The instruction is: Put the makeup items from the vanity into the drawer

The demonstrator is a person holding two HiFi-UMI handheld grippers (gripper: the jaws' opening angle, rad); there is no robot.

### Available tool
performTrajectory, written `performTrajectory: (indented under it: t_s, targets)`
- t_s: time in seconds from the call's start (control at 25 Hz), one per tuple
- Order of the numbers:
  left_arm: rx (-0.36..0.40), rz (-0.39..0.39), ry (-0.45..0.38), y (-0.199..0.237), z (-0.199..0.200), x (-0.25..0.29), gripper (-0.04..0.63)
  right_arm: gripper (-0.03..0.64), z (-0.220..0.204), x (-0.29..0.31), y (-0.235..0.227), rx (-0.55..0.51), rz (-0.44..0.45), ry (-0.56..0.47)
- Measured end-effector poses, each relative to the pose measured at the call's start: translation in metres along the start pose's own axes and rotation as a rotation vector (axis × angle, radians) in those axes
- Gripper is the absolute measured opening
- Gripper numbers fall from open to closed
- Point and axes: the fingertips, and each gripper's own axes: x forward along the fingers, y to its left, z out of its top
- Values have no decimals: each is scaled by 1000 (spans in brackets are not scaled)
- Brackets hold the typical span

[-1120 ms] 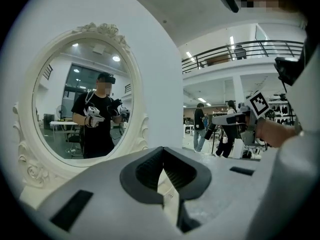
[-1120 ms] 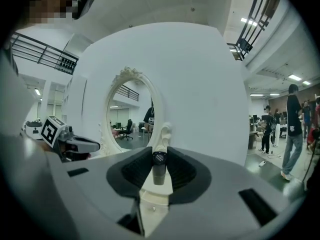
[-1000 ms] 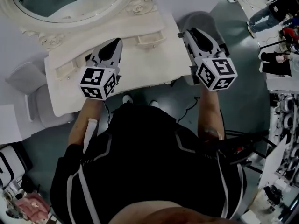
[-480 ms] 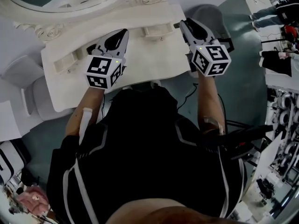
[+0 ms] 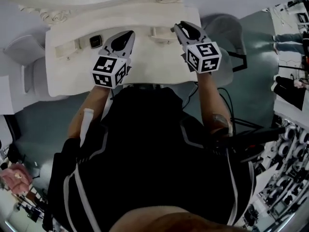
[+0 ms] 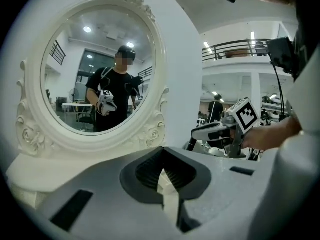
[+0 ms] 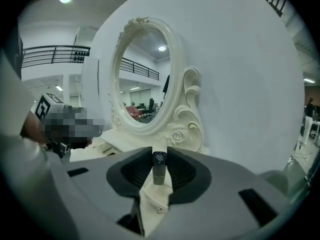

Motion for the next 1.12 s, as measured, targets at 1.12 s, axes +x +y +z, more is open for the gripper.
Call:
performTrajectory:
  t_s: [1.12]
  targets:
    - [-151,394,42,7,-68,-57,3,98,-113,98,43,-211,324,164]
